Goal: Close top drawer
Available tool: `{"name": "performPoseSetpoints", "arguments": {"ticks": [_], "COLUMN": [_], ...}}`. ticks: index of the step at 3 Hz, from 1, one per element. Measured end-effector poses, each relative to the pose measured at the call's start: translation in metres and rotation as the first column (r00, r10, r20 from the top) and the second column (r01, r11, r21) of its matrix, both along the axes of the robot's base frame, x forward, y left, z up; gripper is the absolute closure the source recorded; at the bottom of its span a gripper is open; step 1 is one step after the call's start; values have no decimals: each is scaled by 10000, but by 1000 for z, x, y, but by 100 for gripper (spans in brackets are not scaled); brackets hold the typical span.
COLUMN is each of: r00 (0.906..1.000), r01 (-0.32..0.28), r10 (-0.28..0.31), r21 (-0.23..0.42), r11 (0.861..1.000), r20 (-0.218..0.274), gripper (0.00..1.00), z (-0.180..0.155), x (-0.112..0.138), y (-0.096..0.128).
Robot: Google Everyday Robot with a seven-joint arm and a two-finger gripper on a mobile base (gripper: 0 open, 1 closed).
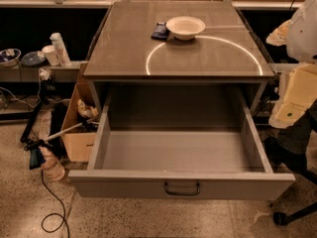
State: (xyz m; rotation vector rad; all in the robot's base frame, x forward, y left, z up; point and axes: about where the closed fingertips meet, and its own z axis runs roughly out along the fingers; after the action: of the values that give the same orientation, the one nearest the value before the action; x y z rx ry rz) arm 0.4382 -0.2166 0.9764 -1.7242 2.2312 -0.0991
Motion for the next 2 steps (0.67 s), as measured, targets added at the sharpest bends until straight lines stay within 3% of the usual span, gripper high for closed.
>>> {"name": "performPoseSetpoints", "arguments": {"ticks": [1, 2], "r00": [10000, 10000], "r01": [0, 0], "r10": [0, 0], "r21": [0, 0], "r11": [10000, 10000], "r20": [0, 0], "gripper": [0, 18], "z": [0, 0], "x": [0, 0], "y": [0, 0]}}
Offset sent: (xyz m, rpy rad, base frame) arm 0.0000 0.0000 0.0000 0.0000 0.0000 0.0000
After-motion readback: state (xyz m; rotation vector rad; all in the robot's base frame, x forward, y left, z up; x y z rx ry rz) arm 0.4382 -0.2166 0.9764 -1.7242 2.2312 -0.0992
